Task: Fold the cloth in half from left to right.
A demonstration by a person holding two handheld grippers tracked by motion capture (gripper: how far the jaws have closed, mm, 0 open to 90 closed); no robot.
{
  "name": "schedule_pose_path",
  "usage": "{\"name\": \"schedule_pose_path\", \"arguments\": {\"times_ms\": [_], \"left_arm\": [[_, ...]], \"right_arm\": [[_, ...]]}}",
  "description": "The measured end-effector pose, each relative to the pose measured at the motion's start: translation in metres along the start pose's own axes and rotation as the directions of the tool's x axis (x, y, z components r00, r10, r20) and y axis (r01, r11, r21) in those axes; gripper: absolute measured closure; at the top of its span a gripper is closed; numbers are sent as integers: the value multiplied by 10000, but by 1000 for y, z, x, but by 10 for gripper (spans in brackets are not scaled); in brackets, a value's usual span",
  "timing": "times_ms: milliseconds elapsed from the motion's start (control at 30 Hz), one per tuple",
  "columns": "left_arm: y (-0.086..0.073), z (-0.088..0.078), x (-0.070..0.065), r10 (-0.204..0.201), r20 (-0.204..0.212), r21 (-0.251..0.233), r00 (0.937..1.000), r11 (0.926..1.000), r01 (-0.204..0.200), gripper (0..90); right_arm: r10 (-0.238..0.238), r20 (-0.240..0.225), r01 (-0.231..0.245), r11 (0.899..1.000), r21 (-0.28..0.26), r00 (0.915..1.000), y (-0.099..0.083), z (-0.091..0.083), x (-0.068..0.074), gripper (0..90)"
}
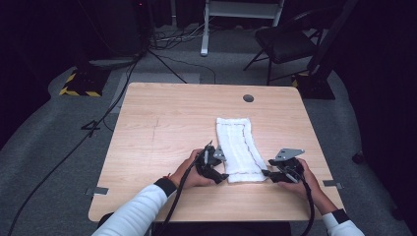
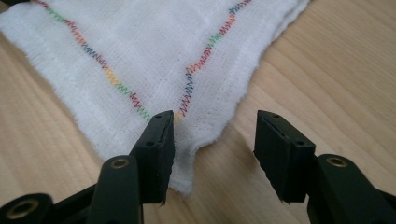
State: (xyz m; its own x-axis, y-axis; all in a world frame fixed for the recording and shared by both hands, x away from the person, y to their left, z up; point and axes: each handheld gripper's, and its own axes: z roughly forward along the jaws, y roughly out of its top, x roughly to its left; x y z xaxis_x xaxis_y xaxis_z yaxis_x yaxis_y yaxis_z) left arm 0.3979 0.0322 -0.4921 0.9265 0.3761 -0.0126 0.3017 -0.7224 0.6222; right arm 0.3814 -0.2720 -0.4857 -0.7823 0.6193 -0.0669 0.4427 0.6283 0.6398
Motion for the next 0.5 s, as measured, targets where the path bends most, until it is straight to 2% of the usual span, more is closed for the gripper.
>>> {"name": "schedule_pose_path", "arguments": {"times_ms": [167, 267, 367, 433, 500], "left_arm": [[-5, -4, -4, 31, -102, 35, 9999, 10000, -31, 271], [-4, -5, -4, 77, -192, 9, 9998, 10000, -77, 271], [-1, -9, -3, 6, -60, -428, 10000, 9991, -9, 269], [6, -12, -3, -57, -216, -907, 9998, 9959, 37, 270], [10, -10, -2, -153, -143, -1049, 9998, 9944, 137, 272]], "right_arm": [[-145, -33, 145, 9999, 26, 9999, 0, -1, 9, 481], [-212, 299, 209, 9997, 123, 9993, 1, -2, 13, 459], [-93, 173, 92, 9999, 55, 9998, 0, -1, 11, 459], [16, 113, -16, 10000, 26, 9999, 0, -1, 10, 458], [9, 112, -9, 10000, 14, 9999, 0, -1, 10, 458]]}}
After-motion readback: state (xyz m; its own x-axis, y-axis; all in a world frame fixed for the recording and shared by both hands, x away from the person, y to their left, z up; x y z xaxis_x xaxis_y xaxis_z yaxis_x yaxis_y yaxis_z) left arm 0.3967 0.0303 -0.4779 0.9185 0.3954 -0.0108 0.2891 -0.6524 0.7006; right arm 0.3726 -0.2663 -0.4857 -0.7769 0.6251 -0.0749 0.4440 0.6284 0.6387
